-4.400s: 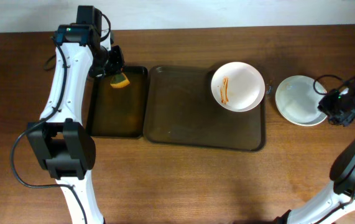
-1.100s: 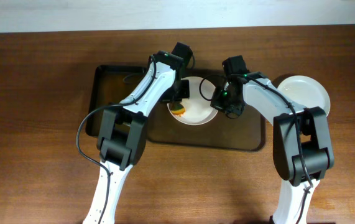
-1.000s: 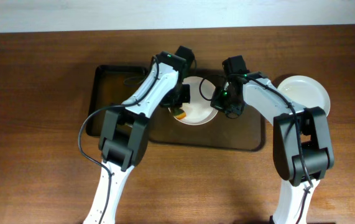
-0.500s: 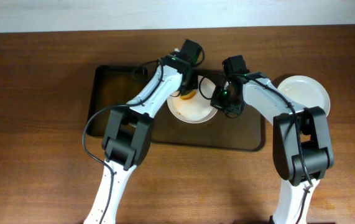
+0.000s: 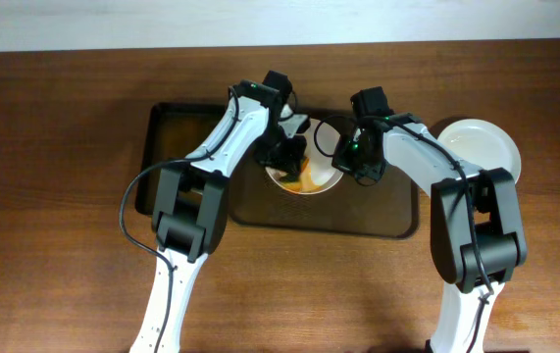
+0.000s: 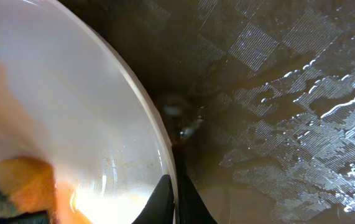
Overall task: Clean dirty plates on tray and stack at the side
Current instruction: 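Scrub the last plate with the sponge in left gripper while right holds rim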
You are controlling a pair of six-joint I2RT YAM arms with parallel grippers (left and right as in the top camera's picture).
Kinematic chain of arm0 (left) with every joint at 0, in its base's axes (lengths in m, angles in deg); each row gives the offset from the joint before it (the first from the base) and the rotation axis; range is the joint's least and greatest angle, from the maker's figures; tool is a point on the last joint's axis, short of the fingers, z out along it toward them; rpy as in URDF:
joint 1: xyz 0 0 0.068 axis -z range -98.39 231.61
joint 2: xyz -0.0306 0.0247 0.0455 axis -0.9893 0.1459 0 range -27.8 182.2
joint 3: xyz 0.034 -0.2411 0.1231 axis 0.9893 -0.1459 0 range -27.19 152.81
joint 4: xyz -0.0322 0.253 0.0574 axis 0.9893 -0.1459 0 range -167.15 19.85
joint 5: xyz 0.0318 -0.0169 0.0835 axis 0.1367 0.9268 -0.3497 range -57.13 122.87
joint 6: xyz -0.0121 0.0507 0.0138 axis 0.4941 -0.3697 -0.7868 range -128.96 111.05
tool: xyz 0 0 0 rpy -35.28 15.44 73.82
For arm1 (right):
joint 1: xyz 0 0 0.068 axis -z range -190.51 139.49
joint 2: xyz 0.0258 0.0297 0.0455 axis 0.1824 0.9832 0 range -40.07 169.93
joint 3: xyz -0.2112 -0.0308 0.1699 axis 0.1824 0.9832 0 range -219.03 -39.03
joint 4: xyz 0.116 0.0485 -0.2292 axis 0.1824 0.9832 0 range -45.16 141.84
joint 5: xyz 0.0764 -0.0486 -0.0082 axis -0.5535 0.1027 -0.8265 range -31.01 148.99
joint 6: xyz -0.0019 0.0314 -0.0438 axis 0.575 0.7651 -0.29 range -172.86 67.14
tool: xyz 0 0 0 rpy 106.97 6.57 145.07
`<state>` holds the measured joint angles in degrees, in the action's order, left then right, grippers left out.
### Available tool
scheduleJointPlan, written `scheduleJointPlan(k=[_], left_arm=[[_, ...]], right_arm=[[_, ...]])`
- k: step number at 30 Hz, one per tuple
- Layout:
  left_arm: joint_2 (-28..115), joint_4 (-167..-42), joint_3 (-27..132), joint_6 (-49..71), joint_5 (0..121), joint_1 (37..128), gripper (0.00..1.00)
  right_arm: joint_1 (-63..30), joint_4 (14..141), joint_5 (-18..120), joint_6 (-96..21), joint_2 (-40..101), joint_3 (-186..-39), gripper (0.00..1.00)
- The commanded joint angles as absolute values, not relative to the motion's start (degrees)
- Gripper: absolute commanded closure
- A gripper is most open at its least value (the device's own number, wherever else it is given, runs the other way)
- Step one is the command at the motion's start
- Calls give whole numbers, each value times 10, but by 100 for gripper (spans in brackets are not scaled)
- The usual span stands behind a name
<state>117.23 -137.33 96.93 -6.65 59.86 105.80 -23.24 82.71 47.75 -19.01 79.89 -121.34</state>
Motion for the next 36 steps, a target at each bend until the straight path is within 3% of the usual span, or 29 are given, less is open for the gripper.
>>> scheduleJointPlan(k=[1, 3, 7, 10, 13, 18, 25, 26, 31, 36], left_arm=[[1227, -1303, 947, -56, 579, 1043, 100], [1237, -1252, 947, -9, 554, 1031, 100], [1240, -1261, 947, 218, 337, 1020, 100], [1240, -1316, 947, 318, 382, 1023, 100], [1240, -1413, 947, 318, 507, 1031, 100], [1240, -1522, 947, 255, 567, 1051, 100], [1240, -1344, 947, 249, 579, 1038, 100], [1240, -1314, 947, 250, 569, 1036, 100], [1240, -1278, 947, 320, 288, 1036, 100], [1240, -1372, 947, 414, 281, 1043, 100]], right_arm=[[-232, 834, 505, -196, 825, -1206, 96], [-232, 834, 505, -196, 825, -1206, 96], [-232, 834, 505, -196, 825, -1206, 96], [-232, 834, 505, -196, 825, -1206, 96], [-232, 834, 505, -196, 825, -1206, 96], [-233, 834, 504, -196, 825, -1206, 96], [-233, 834, 504, -196, 825, -1206, 96], [-233, 834, 504, -196, 825, -1206, 96], [-233, 834, 504, -196, 825, -1206, 96], [-233, 834, 504, -197, 825, -1206, 96]])
